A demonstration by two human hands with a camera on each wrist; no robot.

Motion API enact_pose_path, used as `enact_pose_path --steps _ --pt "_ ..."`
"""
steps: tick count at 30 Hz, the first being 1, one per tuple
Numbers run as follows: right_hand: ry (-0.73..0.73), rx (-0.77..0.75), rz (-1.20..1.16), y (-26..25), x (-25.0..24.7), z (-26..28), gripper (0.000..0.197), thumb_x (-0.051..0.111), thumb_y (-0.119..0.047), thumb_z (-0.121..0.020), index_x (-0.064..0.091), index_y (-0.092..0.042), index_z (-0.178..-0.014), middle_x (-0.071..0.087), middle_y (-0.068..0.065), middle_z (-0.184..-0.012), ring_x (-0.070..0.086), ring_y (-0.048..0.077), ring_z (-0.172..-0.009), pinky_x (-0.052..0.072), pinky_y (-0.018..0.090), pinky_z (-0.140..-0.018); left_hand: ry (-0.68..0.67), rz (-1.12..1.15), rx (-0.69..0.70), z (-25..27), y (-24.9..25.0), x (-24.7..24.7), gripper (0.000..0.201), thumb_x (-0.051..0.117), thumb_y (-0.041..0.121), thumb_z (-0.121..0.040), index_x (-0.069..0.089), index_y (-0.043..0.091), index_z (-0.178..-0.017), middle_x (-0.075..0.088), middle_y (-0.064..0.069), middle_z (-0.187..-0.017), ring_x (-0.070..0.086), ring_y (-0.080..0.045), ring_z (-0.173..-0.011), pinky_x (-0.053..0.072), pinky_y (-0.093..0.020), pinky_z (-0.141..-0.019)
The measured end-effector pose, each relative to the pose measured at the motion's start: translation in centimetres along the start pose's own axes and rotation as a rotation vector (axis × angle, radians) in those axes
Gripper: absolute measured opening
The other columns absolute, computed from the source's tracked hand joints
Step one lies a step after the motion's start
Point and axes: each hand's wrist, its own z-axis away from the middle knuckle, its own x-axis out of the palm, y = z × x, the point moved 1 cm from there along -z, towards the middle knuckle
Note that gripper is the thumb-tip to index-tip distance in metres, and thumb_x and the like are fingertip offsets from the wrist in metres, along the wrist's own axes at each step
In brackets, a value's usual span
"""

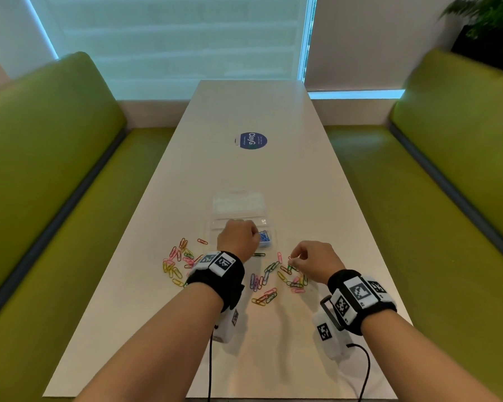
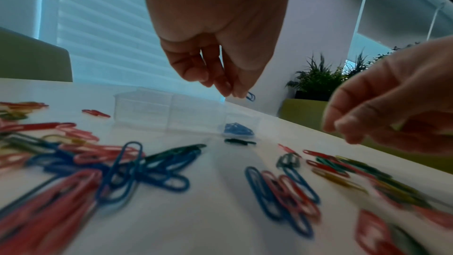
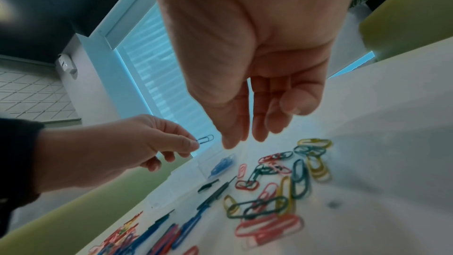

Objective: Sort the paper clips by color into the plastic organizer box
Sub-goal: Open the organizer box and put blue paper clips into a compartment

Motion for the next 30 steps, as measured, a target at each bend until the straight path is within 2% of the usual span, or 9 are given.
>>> enact_pose_path --steps 3,5,7,11,17,23,30 --pt "-0.002 -0.003 0.014 -0.1 0.2 0.1 0.016 0.064 -0.027 -0.087 0.067 -0.017 -0.099 0.065 0.000 -0.100 0.059 0.015 -0.094 0.051 0.032 -0.088 0.000 0.005 -0.011 -0.7 -0.1 -0.2 0.027 0.047 0.022 -0.095 0.070 0.014 -0.105 0.068 -0.006 -0.107 0.052 -0.022 -0.110 0.049 -0.036 -0.084" --pt "-0.011 -0.008 0.023 -0.4 0.5 0.1 0.015 0.064 -0.026 -0.086 0.067 -0.017 -0.099 0.063 -0.002 -0.095 0.059 0.014 -0.091 0.051 0.031 -0.088 -0.011 0.011 -0.006 -0.7 -0.1 -0.1 0.027 0.046 0.022 -0.096 0.071 0.013 -0.105 0.068 -0.006 -0.108 0.052 -0.022 -0.110 0.048 -0.035 -0.084" --pt "-0.017 -0.022 0.034 -0.9 1.0 0.2 0.014 0.065 -0.024 -0.086 0.068 -0.018 -0.098 0.058 -0.006 -0.089 0.057 0.013 -0.088 0.051 0.030 -0.086 -0.008 0.017 -0.007 -0.4 -0.4 0.0 0.027 0.047 0.023 -0.096 0.071 0.014 -0.105 0.067 -0.006 -0.108 0.053 -0.022 -0.109 0.048 -0.034 -0.084" --pt "-0.075 -0.055 0.060 -2.3 2.1 0.5 0.012 0.066 -0.022 -0.085 0.071 -0.022 -0.096 0.057 -0.007 -0.088 0.059 0.014 -0.085 0.052 0.027 -0.079 0.005 0.032 -0.019 0.5 -1.1 -0.4 0.026 0.049 0.024 -0.095 0.069 0.015 -0.108 0.066 -0.005 -0.109 0.054 -0.021 -0.110 0.049 -0.034 -0.087" --pt "-0.166 -0.149 0.203 -4.0 3.1 0.5 0.021 0.064 -0.021 -0.087 0.071 -0.027 -0.106 0.058 -0.003 -0.114 0.056 0.015 -0.105 0.043 0.023 -0.080 -0.003 0.028 -0.023 2.0 -2.6 -0.6 0.025 0.051 0.027 -0.094 0.067 0.016 -0.111 0.065 -0.005 -0.110 0.055 -0.019 -0.109 0.049 -0.033 -0.089" --pt "-0.141 -0.133 0.260 -4.3 3.0 0.3 0.011 0.067 -0.024 -0.083 0.072 -0.024 -0.093 0.061 -0.004 -0.108 0.059 0.014 -0.098 0.049 0.028 -0.085 -0.033 0.011 -0.049 2.8 -3.4 -0.4 0.025 0.052 0.030 -0.094 0.066 0.017 -0.110 0.065 -0.004 -0.108 0.055 -0.020 -0.107 0.050 -0.034 -0.088" --pt "-0.200 -0.112 0.311 -4.1 3.0 0.2 0.013 0.065 -0.025 -0.084 0.071 -0.016 -0.091 0.065 0.000 -0.103 0.061 0.016 -0.097 0.052 0.029 -0.084 -0.031 0.022 -0.038 3.1 -3.0 -0.6 0.026 0.051 0.031 -0.094 0.066 0.018 -0.111 0.064 -0.004 -0.108 0.054 -0.019 -0.108 0.049 -0.035 -0.089"
